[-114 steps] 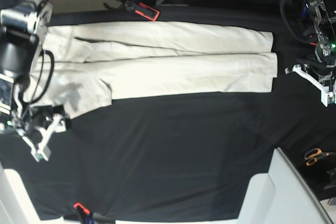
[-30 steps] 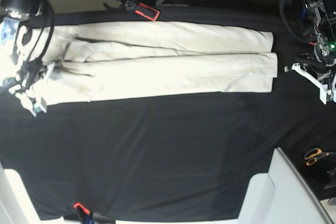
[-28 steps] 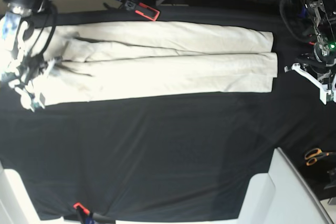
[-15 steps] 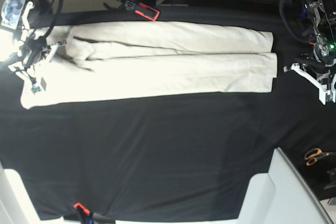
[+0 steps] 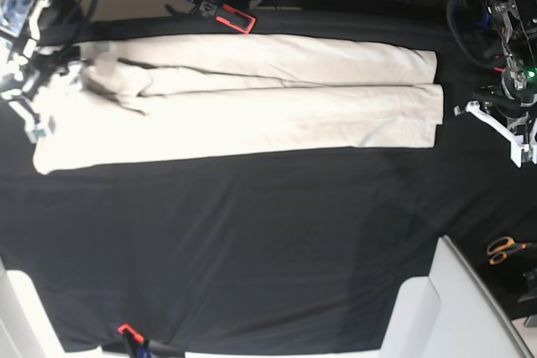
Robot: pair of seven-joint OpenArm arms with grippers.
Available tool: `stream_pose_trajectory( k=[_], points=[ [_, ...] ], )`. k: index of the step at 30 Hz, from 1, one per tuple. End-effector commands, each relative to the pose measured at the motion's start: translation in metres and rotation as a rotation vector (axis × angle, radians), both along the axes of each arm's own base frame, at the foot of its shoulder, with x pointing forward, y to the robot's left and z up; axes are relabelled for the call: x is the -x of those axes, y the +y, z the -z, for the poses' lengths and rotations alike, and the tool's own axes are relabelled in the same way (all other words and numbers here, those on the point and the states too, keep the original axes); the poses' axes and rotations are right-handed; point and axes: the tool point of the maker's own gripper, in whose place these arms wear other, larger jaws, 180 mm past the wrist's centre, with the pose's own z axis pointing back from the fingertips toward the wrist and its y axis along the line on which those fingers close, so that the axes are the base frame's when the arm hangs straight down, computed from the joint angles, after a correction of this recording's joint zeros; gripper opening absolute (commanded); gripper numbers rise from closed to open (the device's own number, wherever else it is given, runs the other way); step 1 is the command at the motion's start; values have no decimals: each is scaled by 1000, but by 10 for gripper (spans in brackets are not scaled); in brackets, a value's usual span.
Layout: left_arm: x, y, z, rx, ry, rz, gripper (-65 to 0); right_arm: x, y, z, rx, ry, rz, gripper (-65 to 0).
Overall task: Fold the T-shirt properly
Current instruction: 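Grasp the shirt end near the left gripper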
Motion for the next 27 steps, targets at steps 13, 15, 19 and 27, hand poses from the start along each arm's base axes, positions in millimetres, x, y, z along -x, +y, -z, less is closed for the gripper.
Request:
stream_pose_trajectory(
  k=[13,15,19,27],
  points=[
    [-2,-7,-23,247,-172,84,-21,-15,-11,-44,87,-216,-30,-224],
    [3,-3,-17,275,-168,104,-48,-14,-11,-44,87,-213,-32,-224],
    [6,-7,6,332,-123,162,-91,-14,-11,-44,86,-214,-37,-224],
    [16,-20,52,462,-51,230,-92,-14,-11,-43,86,-212,-38,-224]
  ],
)
